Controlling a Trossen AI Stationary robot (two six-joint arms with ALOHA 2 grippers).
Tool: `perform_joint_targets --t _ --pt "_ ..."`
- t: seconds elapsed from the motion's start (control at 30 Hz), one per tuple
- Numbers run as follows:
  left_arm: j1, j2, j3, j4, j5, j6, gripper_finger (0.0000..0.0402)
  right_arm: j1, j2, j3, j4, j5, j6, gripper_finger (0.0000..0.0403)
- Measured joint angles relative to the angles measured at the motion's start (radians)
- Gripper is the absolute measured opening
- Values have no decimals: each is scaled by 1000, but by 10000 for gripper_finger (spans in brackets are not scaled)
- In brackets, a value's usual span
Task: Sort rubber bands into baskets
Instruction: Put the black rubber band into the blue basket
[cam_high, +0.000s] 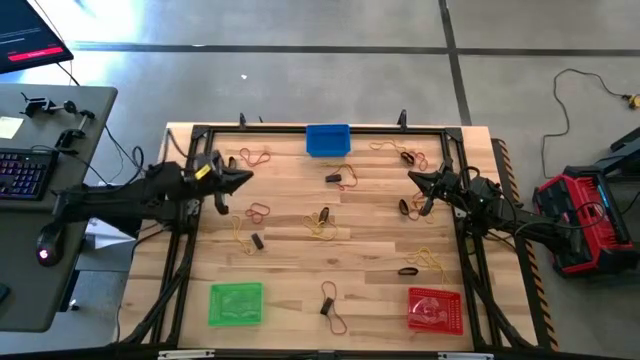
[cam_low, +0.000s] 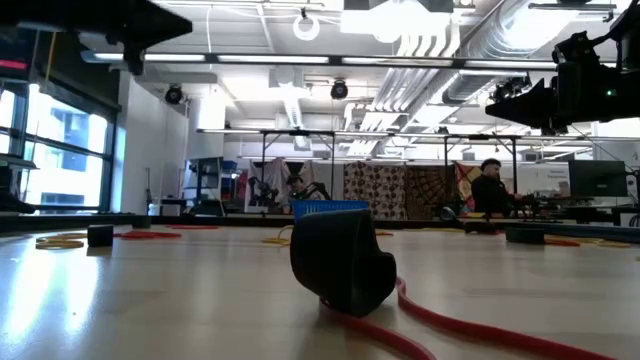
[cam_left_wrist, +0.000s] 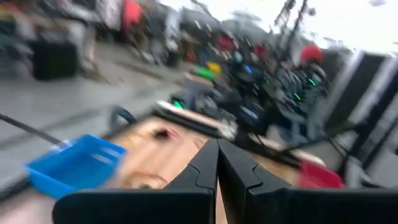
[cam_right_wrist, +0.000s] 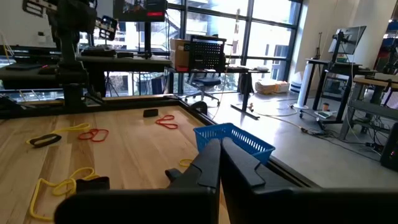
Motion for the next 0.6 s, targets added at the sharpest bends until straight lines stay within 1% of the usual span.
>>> perform_joint_targets --t 0.07,0.13,0.2,0.3,0.4,0.5,0.6 --pt "0 64 60 -49 90 -51 0 0 0 0 0 0 0 0" --pt "0 117 110 -133 189 -70 0 0 0 0 0 0 0 0" --pt "-4 165 152 -227 254 -89 0 0 0 0 0 0 0 0" --pt "-15 230 190 -369 290 -143 0 0 0 0 0 0 0 0" --pt "-35 287 195 -466 330 -190 0 0 0 0 0 0 0 0" --pt "-66 346 195 -555 336 -256 6 0 0 0 0 0 0 0" --pt "-94 409 195 -627 334 -322 20 0 0 0 0 0 0 0"
